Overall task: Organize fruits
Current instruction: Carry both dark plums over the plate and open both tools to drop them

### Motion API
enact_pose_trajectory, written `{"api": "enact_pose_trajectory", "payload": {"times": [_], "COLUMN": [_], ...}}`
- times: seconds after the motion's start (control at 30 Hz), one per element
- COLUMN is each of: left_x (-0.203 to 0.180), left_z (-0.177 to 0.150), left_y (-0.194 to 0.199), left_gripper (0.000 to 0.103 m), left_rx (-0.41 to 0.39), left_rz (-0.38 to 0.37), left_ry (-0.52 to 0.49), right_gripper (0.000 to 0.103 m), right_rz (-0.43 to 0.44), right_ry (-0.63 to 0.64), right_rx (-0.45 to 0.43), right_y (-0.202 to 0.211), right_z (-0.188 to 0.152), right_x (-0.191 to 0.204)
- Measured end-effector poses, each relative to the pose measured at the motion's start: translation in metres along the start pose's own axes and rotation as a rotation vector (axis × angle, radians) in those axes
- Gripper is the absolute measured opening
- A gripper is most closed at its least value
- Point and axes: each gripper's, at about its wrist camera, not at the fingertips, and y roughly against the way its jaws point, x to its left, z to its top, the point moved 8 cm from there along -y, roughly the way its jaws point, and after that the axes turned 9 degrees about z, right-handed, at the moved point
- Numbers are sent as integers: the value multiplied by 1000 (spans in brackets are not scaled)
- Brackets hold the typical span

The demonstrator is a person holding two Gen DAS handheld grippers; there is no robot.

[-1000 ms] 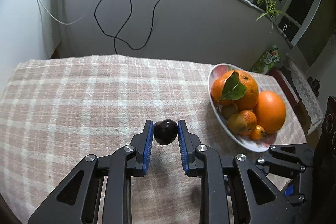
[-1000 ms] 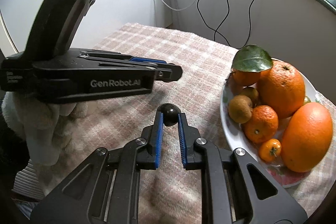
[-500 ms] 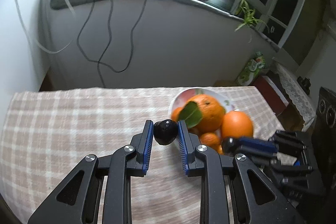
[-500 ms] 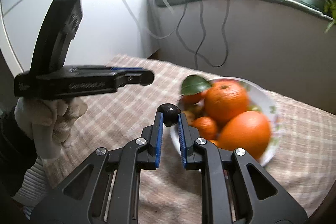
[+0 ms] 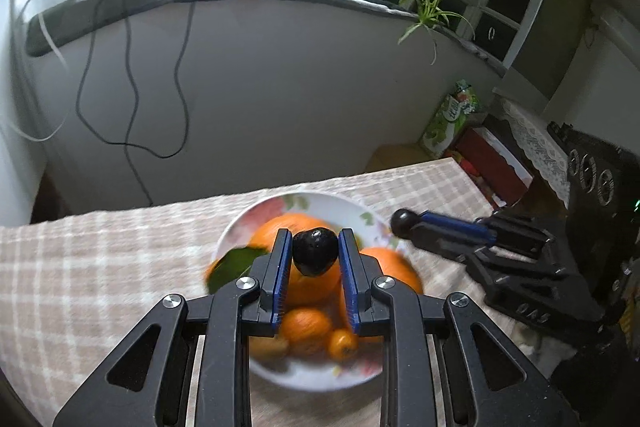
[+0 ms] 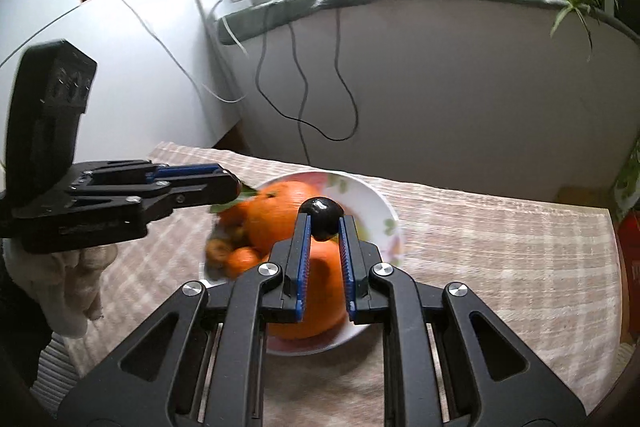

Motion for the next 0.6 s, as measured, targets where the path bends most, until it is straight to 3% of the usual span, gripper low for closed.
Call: {"api": "enact_pose_trajectory", "payload": {"times": [0.3, 0.6], "left_x": [-20, -28], "left_z": [16, 17], "left_y": [-29, -42], "left_gripper": [22, 22], "left_rx": [36, 57], "left_rz": [-28, -22], "left_ry": [4, -16], "right_gripper": [15, 15], "right_rz": [10, 19], "right_ry": [-61, -78], "right_rx": [14, 21], "right_y": [-15, -23], "right_z": [-7, -11], "right_x": [-35, -44]}}
